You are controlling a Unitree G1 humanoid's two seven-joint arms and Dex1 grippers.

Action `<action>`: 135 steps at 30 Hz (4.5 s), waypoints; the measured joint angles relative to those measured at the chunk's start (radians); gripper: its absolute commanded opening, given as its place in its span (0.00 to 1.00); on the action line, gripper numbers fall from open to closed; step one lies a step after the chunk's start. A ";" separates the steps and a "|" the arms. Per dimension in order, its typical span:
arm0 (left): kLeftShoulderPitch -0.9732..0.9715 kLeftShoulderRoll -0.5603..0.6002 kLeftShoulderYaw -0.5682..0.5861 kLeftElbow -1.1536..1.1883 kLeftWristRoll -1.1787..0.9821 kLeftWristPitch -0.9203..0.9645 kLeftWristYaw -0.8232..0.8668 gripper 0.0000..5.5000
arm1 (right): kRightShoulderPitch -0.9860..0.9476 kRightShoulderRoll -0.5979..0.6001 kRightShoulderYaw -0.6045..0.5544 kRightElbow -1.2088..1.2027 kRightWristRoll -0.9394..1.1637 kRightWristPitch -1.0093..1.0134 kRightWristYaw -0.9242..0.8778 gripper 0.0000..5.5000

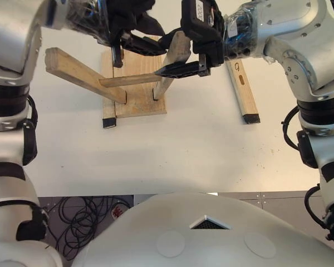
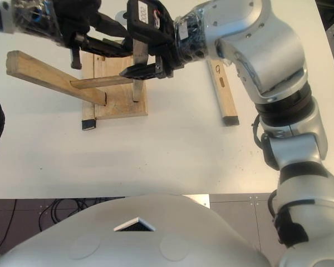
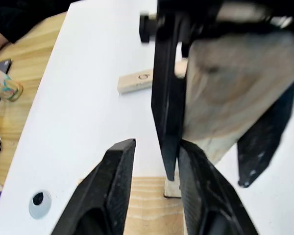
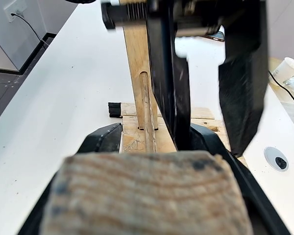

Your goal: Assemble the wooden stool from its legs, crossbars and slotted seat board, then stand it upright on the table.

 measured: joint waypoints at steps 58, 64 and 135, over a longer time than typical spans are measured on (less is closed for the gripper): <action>0.369 -0.651 0.342 0.496 0.264 -0.395 0.948 0.00 | 0.200 0.200 -0.540 0.121 0.507 0.166 -0.104 0.85; 0.305 -0.646 0.381 0.490 0.224 -0.409 0.960 0.00 | 0.293 0.159 -0.490 0.098 0.447 0.085 -0.097 0.85; 0.581 -0.251 0.376 0.316 0.081 -0.308 0.725 0.00 | 0.371 -0.008 -0.196 0.119 -0.237 -0.116 -0.434 0.01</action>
